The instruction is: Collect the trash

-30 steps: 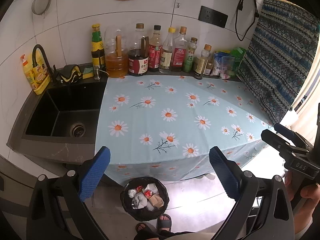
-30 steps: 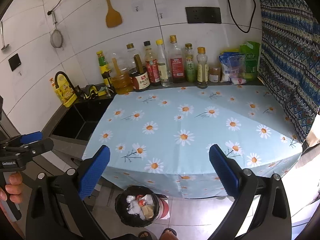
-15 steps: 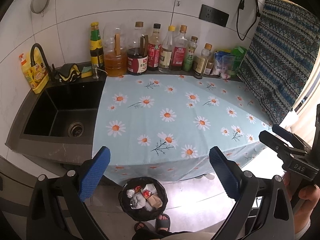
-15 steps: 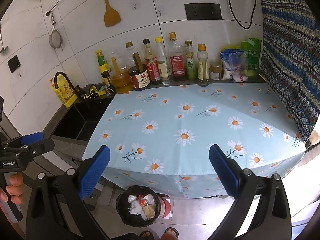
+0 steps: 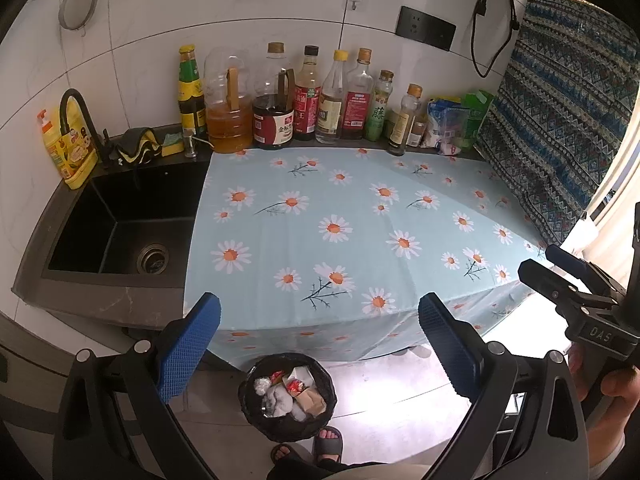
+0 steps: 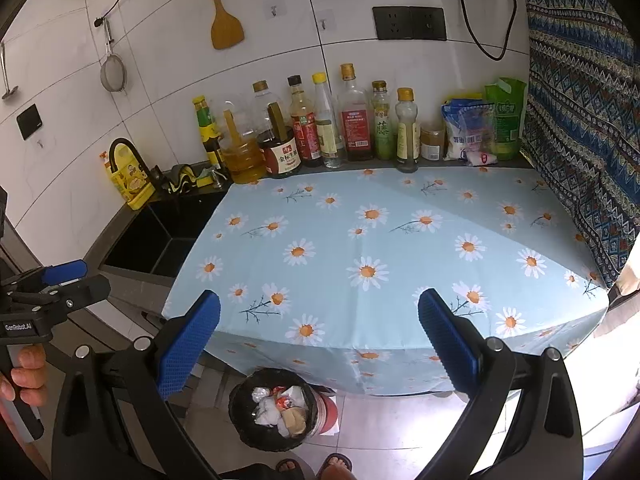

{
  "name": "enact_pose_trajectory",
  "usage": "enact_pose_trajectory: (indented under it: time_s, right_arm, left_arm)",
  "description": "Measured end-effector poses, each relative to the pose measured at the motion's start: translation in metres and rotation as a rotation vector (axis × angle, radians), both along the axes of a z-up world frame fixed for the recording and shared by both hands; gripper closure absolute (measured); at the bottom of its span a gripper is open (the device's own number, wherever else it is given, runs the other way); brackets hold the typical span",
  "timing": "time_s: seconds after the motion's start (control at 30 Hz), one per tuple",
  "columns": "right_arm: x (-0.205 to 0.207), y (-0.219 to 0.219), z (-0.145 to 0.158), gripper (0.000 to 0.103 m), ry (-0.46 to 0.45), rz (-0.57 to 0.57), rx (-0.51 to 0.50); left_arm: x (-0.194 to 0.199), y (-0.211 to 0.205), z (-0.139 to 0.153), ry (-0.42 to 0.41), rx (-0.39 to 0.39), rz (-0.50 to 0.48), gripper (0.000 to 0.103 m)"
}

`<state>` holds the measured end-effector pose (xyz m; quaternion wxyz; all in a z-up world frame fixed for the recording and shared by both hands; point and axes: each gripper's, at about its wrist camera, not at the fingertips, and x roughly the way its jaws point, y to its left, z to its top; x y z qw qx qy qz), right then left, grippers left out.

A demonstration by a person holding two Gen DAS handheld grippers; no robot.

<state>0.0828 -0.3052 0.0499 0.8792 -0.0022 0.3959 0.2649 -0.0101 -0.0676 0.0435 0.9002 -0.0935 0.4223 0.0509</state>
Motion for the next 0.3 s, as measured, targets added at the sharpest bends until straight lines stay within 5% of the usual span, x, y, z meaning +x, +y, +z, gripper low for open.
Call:
enact_pose_trajectory:
  time_s: [0.3]
  right_arm:
    - [0.0006,-0.0026,-0.0046,0.005,0.008,-0.008,0.004]
  left_arm:
    - [0.0006,0.0009,0.0003,-0.009,-0.037,-0.010,0.007]
